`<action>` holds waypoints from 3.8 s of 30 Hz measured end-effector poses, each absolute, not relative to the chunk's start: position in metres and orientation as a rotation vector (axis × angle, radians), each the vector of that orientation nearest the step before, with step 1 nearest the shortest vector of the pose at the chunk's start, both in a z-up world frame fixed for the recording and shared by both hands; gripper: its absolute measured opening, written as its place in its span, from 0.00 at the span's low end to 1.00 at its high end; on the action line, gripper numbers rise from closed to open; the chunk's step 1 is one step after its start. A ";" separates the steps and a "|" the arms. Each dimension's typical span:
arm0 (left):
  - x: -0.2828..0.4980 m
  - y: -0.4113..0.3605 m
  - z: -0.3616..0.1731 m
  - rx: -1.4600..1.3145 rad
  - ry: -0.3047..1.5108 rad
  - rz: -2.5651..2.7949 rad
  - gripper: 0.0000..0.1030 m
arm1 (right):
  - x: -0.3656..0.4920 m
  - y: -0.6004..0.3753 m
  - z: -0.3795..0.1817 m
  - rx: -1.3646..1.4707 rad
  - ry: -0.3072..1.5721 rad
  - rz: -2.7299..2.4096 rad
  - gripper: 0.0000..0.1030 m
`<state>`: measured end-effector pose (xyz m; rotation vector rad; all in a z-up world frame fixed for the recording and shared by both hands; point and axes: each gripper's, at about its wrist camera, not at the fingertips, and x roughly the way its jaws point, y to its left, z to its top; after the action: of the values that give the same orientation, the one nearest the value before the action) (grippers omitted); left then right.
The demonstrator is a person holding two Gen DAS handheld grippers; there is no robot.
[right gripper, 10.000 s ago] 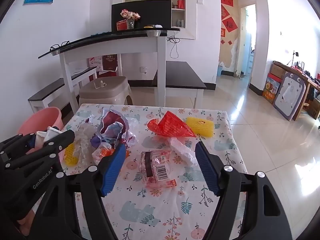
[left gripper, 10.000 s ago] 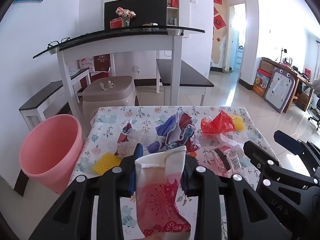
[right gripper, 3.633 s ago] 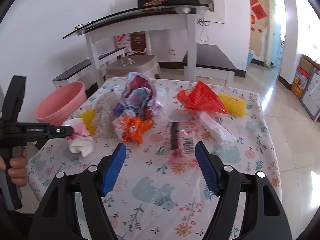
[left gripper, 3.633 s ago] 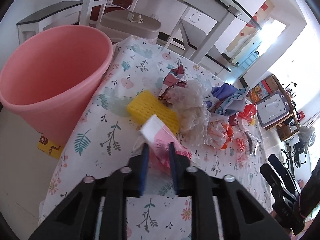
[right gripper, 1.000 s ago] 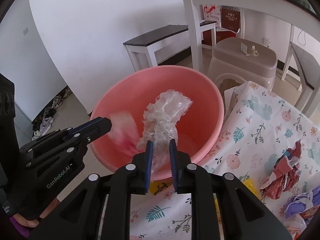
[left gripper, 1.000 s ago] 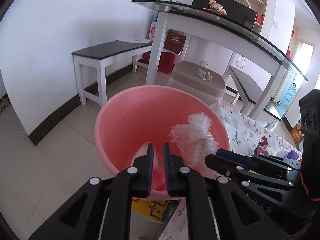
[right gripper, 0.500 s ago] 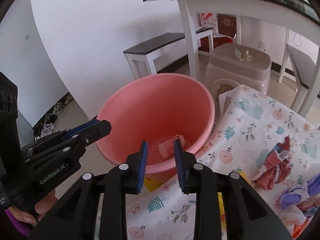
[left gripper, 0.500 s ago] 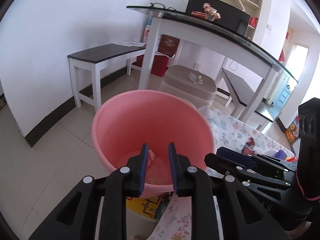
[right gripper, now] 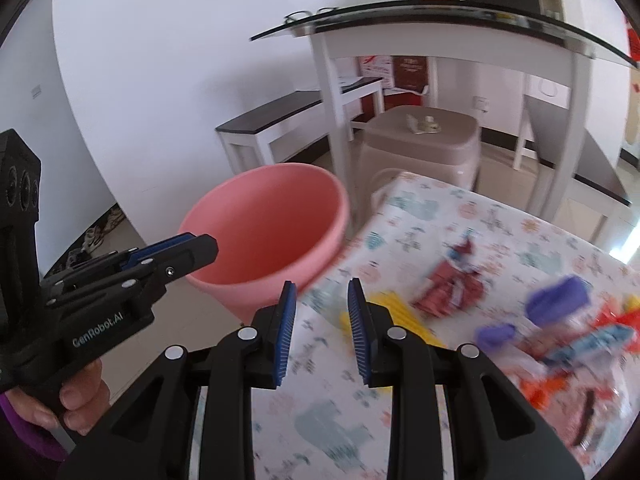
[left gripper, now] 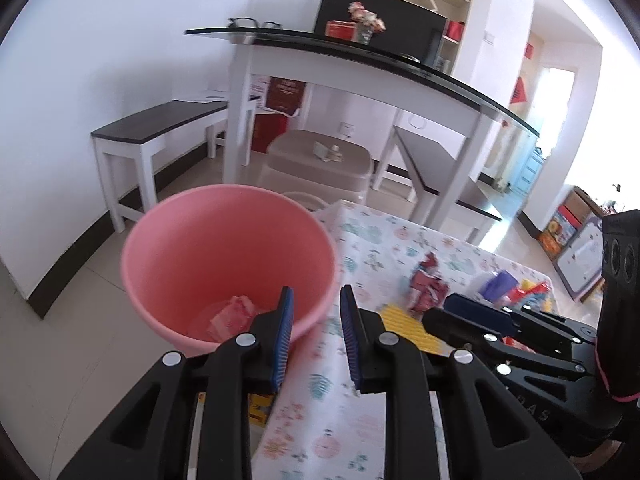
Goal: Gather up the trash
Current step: 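Move the left gripper back over the table toward the crumpled red wrapper, then grasp the crumpled red wrapper with the left gripper while the right grasps a foil wrapper, then carry both wrappers to the pink bucket and open both grippers over it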
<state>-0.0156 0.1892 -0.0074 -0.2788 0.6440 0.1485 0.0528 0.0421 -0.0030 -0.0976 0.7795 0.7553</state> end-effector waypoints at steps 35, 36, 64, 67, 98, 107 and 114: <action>0.105 0.099 -0.061 -0.188 0.857 -0.062 0.23 | 0.051 -0.110 -0.037 0.053 0.821 0.512 0.39; 0.112 0.099 -0.064 -0.186 0.865 -0.057 0.23 | 0.052 -0.112 -0.038 0.055 0.822 0.510 0.39; 0.084 0.086 -0.059 -0.184 0.754 -0.089 0.24 | 0.076 -0.134 -0.035 0.127 0.812 0.440 0.39; 0.074 0.087 -0.055 -0.193 0.746 -0.097 0.24 | 0.086 -0.142 -0.030 0.180 0.804 0.430 0.39; 0.018 0.103 -0.022 -0.211 0.644 -0.069 0.24 | 0.071 -0.129 0.006 0.164 0.676 0.445 0.05; -0.008 0.123 -0.004 -0.216 0.574 -0.003 0.24 | 0.048 -0.095 0.038 0.055 0.564 0.521 0.05; -0.025 0.152 0.004 -0.231 0.546 0.086 0.24 | 0.045 -0.050 0.051 0.012 0.530 0.614 0.05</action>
<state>-0.0253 0.1516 0.0037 -0.2311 0.5457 0.0860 0.0450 -0.0497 0.0507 0.0123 0.5297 0.6142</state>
